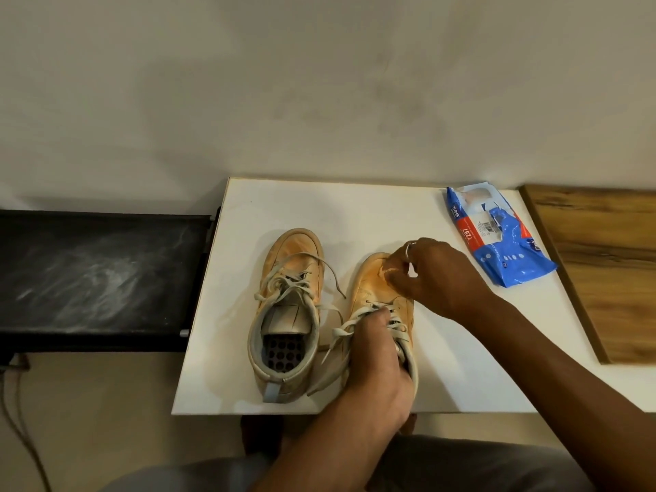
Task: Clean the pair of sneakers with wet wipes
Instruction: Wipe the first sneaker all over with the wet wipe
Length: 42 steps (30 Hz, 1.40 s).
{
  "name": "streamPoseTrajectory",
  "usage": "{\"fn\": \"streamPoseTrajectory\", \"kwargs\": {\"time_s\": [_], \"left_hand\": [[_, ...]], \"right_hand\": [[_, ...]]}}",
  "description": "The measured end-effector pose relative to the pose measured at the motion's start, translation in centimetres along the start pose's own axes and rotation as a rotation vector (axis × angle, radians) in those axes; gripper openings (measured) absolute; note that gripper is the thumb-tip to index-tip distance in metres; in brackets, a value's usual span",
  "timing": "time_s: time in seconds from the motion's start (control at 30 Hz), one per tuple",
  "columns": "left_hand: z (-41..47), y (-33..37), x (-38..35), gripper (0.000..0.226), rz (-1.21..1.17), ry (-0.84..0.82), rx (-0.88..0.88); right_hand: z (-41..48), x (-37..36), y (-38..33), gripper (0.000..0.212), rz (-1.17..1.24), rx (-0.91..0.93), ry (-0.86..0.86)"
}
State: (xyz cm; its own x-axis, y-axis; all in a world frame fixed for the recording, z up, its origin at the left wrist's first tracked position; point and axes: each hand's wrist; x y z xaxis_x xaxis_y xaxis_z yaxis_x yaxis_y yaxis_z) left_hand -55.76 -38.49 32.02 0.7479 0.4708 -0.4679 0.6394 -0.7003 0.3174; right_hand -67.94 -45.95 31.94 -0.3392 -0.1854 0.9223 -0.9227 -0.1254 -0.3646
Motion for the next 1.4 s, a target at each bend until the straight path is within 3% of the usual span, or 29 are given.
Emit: {"fn": "streamPoseTrajectory", "kwargs": {"time_s": [0.07,0.23,0.4,0.57,0.73,0.87,1.03,1.17,1.3,1.4], "left_hand": [[0.1,0.0,0.0,0.028,-0.005,0.014,-0.002],[0.2,0.0,0.1,0.027,-0.017,0.005,-0.013],[0.2,-0.1,0.1,0.025,-0.004,0.017,0.001],[0.5,-0.2,0.2,0.027,-0.022,0.014,-0.014],[0.5,-0.1,0.1,0.029,-0.004,0.007,0.008],[0.5,-0.1,0.2,0.028,-0.030,0.001,-0.014],[0.5,-0.1,0.2,0.027,-0.008,0.005,0.015],[0.5,-0.1,0.2,0.027,-0.030,0.005,-0.010],[0.5,-0.1,0.1,0.029,-0.033,0.017,0.001],[0.4,0.0,0.1,0.028,-0.028,0.017,0.001]], "right_hand": [[0.1,0.1,0.0,0.027,0.000,-0.011,0.048],[-0.1,-0.3,-0.1,0.030,0.085,0.011,-0.162],[0.0,0.0,-0.1,0.026,0.020,-0.041,0.032],[-0.1,-0.6,0.1,0.033,0.087,0.004,-0.133],[0.2,-0.5,0.3,0.028,0.025,-0.006,0.114],[-0.1,-1.1,-0.2,0.029,0.143,0.069,-0.061],[0.4,-0.9,0.3,0.029,0.062,-0.006,0.143],[0.0,-1.3,-0.5,0.033,0.092,0.095,0.026],[0.5,-0.3,0.3,0.026,0.029,0.066,0.163],[0.3,-0.9,0.2,0.029,0.039,0.125,0.097]]}}
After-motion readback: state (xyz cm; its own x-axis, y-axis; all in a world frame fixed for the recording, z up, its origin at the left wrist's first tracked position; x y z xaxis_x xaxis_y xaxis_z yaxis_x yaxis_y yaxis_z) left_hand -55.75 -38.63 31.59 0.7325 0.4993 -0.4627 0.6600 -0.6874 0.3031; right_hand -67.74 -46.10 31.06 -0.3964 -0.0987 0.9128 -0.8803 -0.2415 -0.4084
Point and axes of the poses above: each hand's wrist, its own z-axis towards the middle knuckle, its own x-axis out of the back of the hand, y = z × x, and after that the axes turned 3 degrees about -y, right-handed
